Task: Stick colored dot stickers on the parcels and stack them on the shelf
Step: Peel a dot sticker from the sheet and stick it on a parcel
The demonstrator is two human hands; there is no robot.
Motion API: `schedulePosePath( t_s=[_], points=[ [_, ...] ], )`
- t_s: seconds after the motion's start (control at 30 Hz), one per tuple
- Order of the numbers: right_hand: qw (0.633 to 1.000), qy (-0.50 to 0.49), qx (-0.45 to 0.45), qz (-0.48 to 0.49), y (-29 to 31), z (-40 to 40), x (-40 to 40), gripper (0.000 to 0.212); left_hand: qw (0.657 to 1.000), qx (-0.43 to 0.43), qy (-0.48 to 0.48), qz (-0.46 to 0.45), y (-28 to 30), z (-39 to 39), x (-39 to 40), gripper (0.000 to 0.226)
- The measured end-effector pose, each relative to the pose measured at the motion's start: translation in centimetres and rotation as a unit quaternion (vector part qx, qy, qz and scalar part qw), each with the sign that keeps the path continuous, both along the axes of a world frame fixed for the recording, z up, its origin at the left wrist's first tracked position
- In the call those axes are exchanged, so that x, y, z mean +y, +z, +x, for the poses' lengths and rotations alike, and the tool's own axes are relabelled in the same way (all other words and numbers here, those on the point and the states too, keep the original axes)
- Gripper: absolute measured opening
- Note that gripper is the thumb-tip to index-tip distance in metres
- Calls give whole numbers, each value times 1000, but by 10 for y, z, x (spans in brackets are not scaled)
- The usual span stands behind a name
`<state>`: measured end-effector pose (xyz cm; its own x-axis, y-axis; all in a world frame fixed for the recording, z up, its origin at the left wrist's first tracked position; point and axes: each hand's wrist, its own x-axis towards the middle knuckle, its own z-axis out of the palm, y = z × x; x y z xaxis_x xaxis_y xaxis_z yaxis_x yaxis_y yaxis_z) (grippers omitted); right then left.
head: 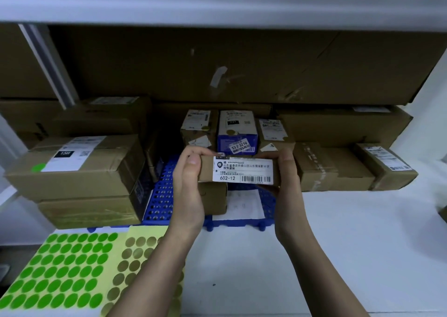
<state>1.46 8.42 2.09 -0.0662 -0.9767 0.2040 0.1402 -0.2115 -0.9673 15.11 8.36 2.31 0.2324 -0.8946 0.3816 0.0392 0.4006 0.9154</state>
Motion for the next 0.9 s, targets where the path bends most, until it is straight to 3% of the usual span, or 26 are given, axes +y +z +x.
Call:
schedulePosePath(
  t_s=[0.13,0.2,0.27,0.33,0.4,0.6,0.7,0.8,0.9],
  points=[
    [997,35,44,-53,-7,2,5,81,994,46,11,96,0,3,0,55],
    [994,34,73,-68,-9,4,8,72,989,58,-21,136,1,7,2,52],
    [994,18,91,-62,-11,3,9,40,988,29,-50,143,3,8,3,52],
    [994,2,93,-53,-12,0,7,28,988,16,-47,147,6,8,4,62],
    [995,-10,91,-47,-14,-1,5,30,989,15,-29,142,2,10,3,68],
    [996,-10,91,-23,-19,-5,0,22,992,11,-32,124,-2,12,5,39],
    [998,-17,64,6,-19,-3,-1,30,994,14,-19,106,-7,13,2,43],
    [998,-42,29,47,-26,-3,-3,34,990,25,21,140,-16,10,-1,11],
    [992,-60,36,100,-49,-3,-8,38,981,10,39,191,-37,6,-3,14]
  ],
)
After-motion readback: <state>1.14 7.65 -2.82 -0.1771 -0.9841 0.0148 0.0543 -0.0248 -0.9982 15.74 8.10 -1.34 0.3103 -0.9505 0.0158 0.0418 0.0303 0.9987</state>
